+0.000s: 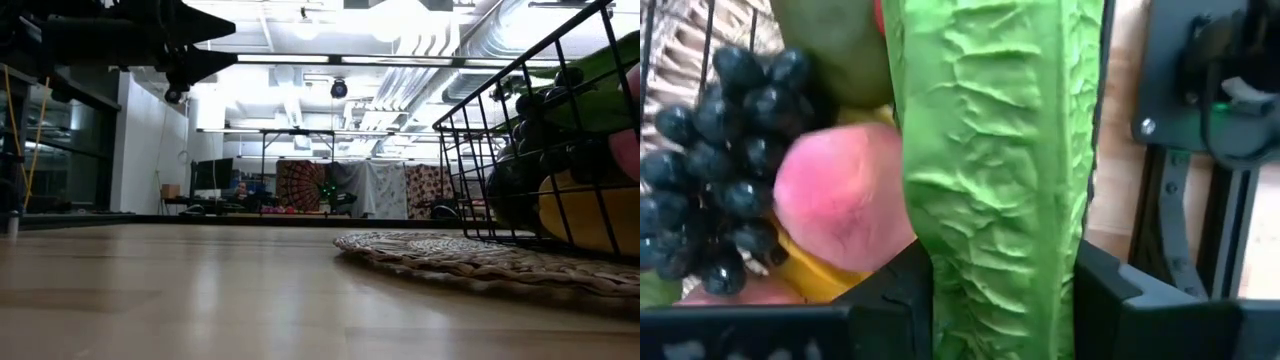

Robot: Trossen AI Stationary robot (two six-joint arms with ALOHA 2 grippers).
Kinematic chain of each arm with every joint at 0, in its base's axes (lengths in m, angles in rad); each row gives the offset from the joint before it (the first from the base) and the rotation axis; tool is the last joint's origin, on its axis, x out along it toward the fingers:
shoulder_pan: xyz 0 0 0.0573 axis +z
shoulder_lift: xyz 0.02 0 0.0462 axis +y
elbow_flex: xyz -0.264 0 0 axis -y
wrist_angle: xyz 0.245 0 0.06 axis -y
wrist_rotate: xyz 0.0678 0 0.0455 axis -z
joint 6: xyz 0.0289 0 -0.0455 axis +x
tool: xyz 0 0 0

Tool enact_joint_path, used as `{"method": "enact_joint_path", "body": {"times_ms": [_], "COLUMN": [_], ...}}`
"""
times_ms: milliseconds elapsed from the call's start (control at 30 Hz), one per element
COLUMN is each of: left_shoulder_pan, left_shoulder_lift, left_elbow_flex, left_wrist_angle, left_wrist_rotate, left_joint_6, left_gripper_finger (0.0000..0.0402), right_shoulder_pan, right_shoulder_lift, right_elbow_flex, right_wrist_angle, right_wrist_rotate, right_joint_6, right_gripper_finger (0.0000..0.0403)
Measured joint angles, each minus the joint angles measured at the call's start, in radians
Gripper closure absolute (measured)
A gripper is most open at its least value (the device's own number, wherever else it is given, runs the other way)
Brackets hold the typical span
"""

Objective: Build produce basket
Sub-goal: Put the lettuce into the wire basket

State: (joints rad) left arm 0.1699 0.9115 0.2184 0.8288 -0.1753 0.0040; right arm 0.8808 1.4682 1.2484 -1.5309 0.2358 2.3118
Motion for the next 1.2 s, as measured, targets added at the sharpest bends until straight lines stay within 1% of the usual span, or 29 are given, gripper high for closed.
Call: {"method": "enact_joint_path", "body": {"times_ms": [267, 367, 600, 900, 1033, 1200], "left_shoulder_pan": [0.000, 0.000, 0.000, 0.000, 0.000, 0.000], "left_shoulder_lift": [0.000, 0.000, 0.000, 0.000, 0.000, 0.000], "left_elbow_flex": [0.000, 0.000, 0.000, 0.000, -0.001, -0.001], "left_wrist_angle": [0.000, 0.000, 0.004, 0.007, 0.007, 0.007], "left_wrist_rotate": [-0.001, -0.001, -0.004, -0.004, -0.010, -0.012], "left_joint_6": [0.000, 0.000, 0.000, 0.000, 0.000, 0.000], "left_gripper_finger": [0.0039, 0.0039, 0.0039, 0.0039, 0.0039, 0.0039], "right_shoulder_pan": [0.003, 0.003, 0.003, 0.003, 0.003, 0.003], "right_shoulder_lift": [0.039, 0.049, 0.051, 0.051, 0.051, 0.051], "right_elbow_flex": [0.000, 0.000, 0.000, 0.000, 0.000, 0.000], "right_wrist_angle": [0.015, 0.021, 0.040, 0.069, 0.069, 0.069], "right_wrist_rotate": [-0.009, -0.009, -0.008, -0.001, -0.003, -0.009], "right_joint_6": [-0.009, -0.043, -0.087, -0.093, -0.110, -0.122], "right_gripper_finger": [0.0263, 0.0263, 0.0263, 0.0258, 0.0229, 0.0161]}}
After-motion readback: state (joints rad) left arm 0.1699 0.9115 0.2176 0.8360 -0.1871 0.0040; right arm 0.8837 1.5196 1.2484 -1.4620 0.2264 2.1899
